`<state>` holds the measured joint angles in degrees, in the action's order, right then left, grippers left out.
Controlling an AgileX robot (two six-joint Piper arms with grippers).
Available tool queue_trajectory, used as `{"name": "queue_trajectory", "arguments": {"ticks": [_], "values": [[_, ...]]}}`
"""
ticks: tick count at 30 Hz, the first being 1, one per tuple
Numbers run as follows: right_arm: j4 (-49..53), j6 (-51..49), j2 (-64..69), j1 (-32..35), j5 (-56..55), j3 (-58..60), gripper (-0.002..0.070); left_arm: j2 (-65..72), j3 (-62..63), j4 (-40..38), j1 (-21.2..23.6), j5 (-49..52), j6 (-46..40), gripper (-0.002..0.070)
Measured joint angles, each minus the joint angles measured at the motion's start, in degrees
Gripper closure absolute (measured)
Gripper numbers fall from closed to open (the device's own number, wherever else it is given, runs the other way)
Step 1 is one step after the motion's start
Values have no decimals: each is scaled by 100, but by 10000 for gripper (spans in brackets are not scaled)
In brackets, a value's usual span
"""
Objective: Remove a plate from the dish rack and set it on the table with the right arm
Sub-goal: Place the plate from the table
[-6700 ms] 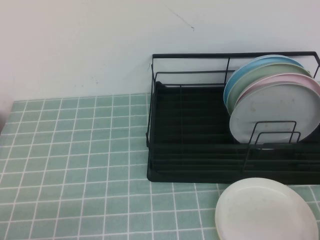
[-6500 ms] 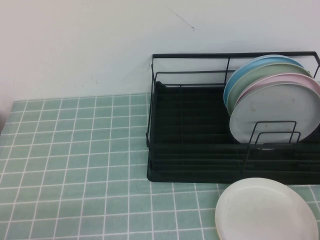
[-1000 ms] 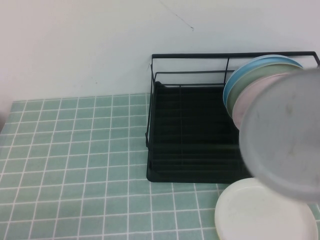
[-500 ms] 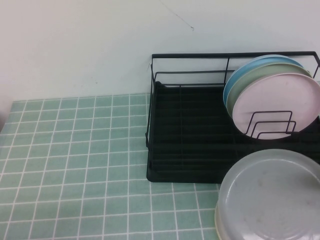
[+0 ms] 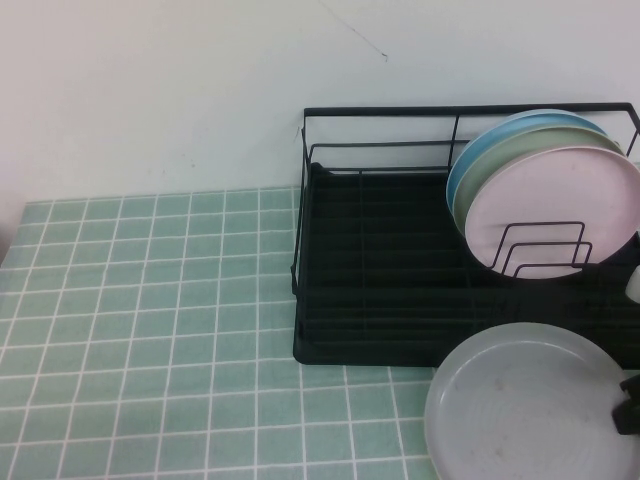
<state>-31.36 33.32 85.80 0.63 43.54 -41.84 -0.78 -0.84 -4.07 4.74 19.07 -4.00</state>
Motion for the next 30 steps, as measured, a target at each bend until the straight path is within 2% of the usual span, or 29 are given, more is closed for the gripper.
{"name": "queue_trajectory", "arguments": {"ticks": [6,8,13,16,23,28,30], "values": [[-145,195,109,0,-95,0,623,0,0,0,0,0,0,678],[-145,200,109,0,-82,0,598,0,0,0,0,0,0,678],[61,-10,109,0,88,0,484,0,0,0,0,0,0,678],[404,-328,109,0,215,0,454,0,0,0,0,0,0,678],[755,-806,-58,0,523,0,441,0,0,0,0,0,0,678],[870,-954,-718,0,904,0,444,0,0,0,0,0,0,678],[909,-966,-1130,0,1076,0,465,0,0,0,0,0,0,678]]}}
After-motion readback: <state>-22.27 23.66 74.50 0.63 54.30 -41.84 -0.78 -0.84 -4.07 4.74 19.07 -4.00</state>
